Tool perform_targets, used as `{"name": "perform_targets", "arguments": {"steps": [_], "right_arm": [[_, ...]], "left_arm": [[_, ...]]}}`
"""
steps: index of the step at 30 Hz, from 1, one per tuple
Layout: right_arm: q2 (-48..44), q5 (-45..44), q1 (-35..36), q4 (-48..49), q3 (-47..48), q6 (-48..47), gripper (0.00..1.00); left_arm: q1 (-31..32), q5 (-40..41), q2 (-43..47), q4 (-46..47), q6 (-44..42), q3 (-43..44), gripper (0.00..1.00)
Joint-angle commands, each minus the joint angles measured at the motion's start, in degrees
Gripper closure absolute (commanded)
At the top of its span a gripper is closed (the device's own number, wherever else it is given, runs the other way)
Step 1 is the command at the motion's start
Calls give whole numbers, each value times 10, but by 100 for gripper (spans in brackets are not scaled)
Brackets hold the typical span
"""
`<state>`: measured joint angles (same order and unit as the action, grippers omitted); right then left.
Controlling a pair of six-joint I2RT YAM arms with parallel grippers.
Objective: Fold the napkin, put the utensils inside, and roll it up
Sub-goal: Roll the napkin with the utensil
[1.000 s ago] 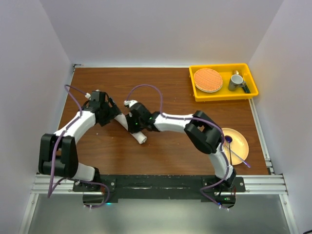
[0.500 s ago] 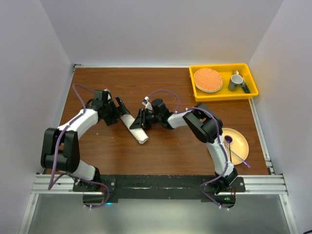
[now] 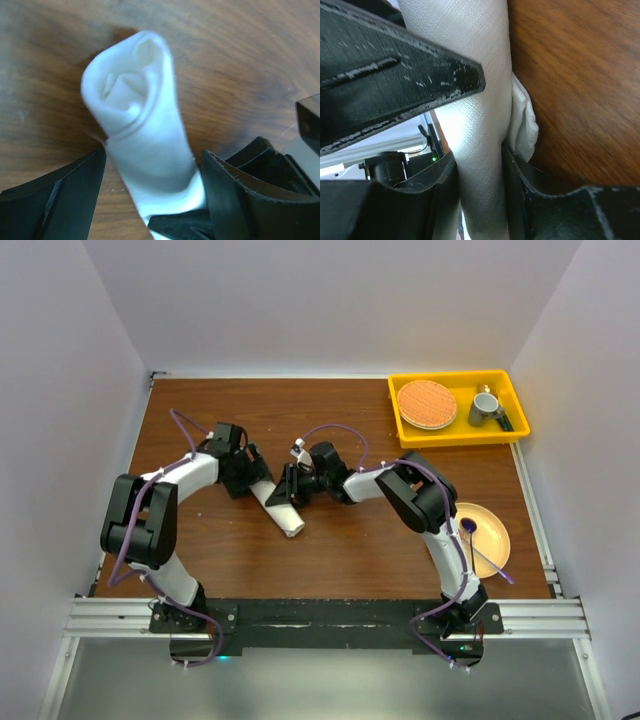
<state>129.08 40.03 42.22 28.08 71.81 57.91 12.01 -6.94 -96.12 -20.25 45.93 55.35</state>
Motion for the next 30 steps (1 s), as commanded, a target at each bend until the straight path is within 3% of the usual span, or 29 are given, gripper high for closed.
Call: {"name": "perform_targets", "arguments": {"steps": [1,4,5,13,18,24,30], "right_arm": [[6,6,-4,-48,12,-26,59],[0,1,-5,-94,25,-63,54],[-7,-3,-5,-114,35,-79,48],[-63,-100,-3,-349,102,-260,28],[-121,-267,21,-449,134,-364,15],[-141,-362,59,-474,156,-412,9],[-156,-448,105,-485,163,-487,5]], "left_arm": [[10,31,-9,42,21,-9,24],[11,47,-17,56,19,-16,26],[11,47,-20,56,16,-16,27],[11,32,-21,71,7,-18,33],[10,24,-9,69,6,-20,37],[11,3,-16,67,14,-15,44],[10,2,-11,60,16,-10,44]]}}
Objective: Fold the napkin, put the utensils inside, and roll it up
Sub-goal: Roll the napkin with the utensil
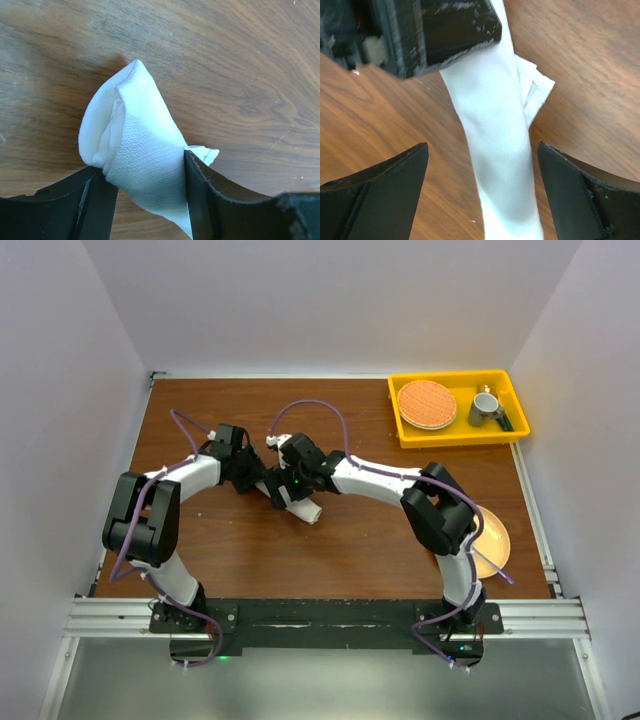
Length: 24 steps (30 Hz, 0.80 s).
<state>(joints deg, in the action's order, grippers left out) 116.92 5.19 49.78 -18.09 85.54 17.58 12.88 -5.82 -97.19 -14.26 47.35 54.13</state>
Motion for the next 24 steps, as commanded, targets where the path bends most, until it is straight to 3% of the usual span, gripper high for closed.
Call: {"name": "perform_targets", "arguments": {"steps": [1,8,14,22,24], "right_arm": [[-34,-148,50,-25,30,-96,4],[4,-370,133,-5,48,-214,2],[62,-399,142,2,74,-257,5],[80,-320,124,9,71,-202,34],[76,-294,110,9,66,-179,47]], "left_arm": [[1,-11,0,-1,3,4,44],[1,-33,-11,-6,8,8,46],[1,-33,-13,-9,5,7,46],[-3,-40,-9,-14,-2,7,45],[-8,-42,-4,-16,-12,7,41]]}}
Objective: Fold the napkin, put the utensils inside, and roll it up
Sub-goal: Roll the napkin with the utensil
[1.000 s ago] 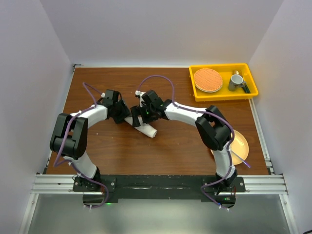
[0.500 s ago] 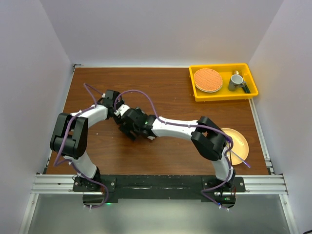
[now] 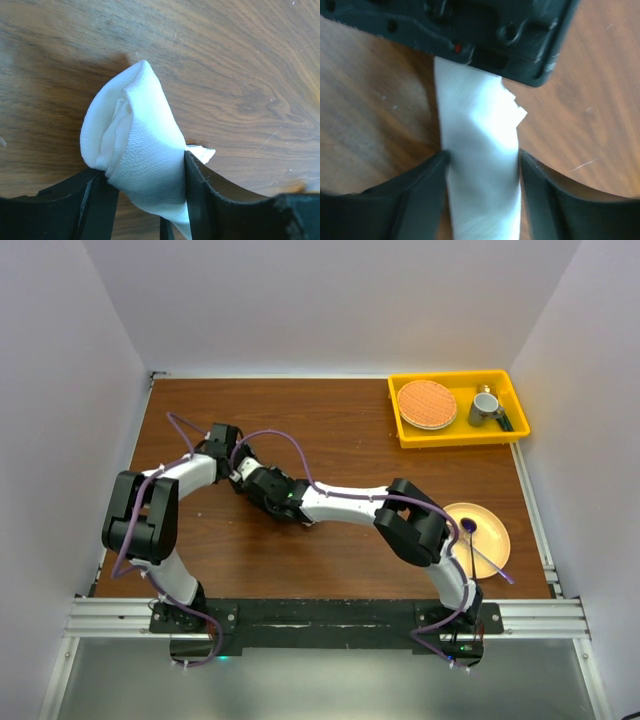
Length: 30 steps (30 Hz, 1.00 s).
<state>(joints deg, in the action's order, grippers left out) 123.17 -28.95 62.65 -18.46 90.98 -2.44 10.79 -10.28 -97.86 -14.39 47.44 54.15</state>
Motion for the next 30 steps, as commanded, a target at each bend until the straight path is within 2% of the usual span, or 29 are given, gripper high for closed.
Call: {"name": "perform_targets", "arguments": {"steps": [1,2,3,7,8,10,11,14,15,18,22,23,30], "right_arm": [[9,80,-25,13,6,42,52],[7,99,-31,10,3,65,64],[3,114,-40,11,0,77,67],[-23,219,-73,42,-42,137,69],[-31,275,-82,54,-48,167,69],[-37,322,-111,75,-70,202,69],[-39,380,-119,96,-77,234,69],[-36,459,-152,147,-94,304,68],[-27,525,-169,164,-99,323,69],[-9,620,-198,235,-117,404,68],[25,691,-225,377,-162,504,68],[29,697,-229,394,-169,534,68],[39,724,-255,466,-216,574,68]], "left_arm": [[7,4,6,-18,-17,4,39],[3,5,14,-19,-23,3,35],[-3,2,20,-18,-33,-2,33],[-55,-36,63,15,-59,-51,22],[-64,-53,86,20,-64,-60,17],[-74,-69,108,33,-79,-76,14],[-74,-76,127,30,-82,-76,13],[-68,-100,154,39,-76,-85,12],[-62,-105,157,38,-68,-86,12],[-39,-93,156,34,-55,-78,10],[-6,-40,111,-11,-27,-40,7],[-1,-26,102,-14,-23,-34,7],[40,19,20,-22,-10,29,8]]}}
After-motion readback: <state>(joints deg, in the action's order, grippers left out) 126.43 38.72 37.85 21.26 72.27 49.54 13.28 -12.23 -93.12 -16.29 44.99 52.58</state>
